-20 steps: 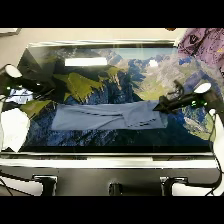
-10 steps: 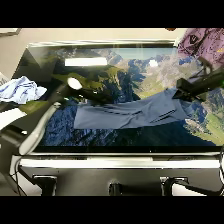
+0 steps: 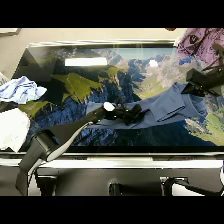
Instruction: Fold the clothes and pants, and hang the long-sleeved shirts on hangers.
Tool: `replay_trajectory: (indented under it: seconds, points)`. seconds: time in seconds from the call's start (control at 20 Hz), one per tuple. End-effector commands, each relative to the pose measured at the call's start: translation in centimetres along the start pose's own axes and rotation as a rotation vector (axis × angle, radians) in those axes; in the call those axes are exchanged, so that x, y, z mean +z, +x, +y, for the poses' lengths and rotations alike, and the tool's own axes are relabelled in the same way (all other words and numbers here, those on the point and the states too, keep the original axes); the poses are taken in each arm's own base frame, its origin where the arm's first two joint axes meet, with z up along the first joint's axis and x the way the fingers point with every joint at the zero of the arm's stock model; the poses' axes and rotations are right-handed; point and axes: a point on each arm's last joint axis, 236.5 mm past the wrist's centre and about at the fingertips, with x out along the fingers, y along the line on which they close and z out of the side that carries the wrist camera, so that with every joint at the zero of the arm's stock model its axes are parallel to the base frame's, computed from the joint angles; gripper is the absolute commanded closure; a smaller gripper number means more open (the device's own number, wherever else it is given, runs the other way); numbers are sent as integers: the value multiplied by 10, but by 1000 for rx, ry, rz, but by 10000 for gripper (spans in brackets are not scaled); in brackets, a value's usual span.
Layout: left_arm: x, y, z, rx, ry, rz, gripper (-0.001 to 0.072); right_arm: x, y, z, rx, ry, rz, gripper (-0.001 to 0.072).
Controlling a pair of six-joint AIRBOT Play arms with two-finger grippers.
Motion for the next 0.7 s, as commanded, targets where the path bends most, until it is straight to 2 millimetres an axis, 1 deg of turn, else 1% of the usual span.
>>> replay_trajectory:
  seconds: [0.0,0.1,0.15,0.2,0.3,0.4,0.45,0.55,0.65]
  points:
    - [-13,16,-4,-30,-45,0,695,-3,-4,1,-5,15,4,685]
    - [-8,5,-7,-27,-25,18,697,-1,-4,2,-3,15,-4,685]
    - [-1,-8,-8,-12,13,26,698,1,-3,5,0,19,-11,685]
    - [7,-24,-9,14,60,32,698,3,-2,9,4,19,-20,685]
    - [30,-72,-7,98,171,32,698,4,3,23,10,20,-33,685]
    - [64,-142,1,244,281,-22,698,3,11,49,32,20,-42,685]
    - [82,-184,6,326,326,-62,697,1,16,66,47,18,-45,686]
    - [105,-268,14,454,363,-124,696,-4,32,101,78,-3,-42,686]
    - [117,-344,22,547,350,-196,695,-12,53,138,106,-34,-32,686]
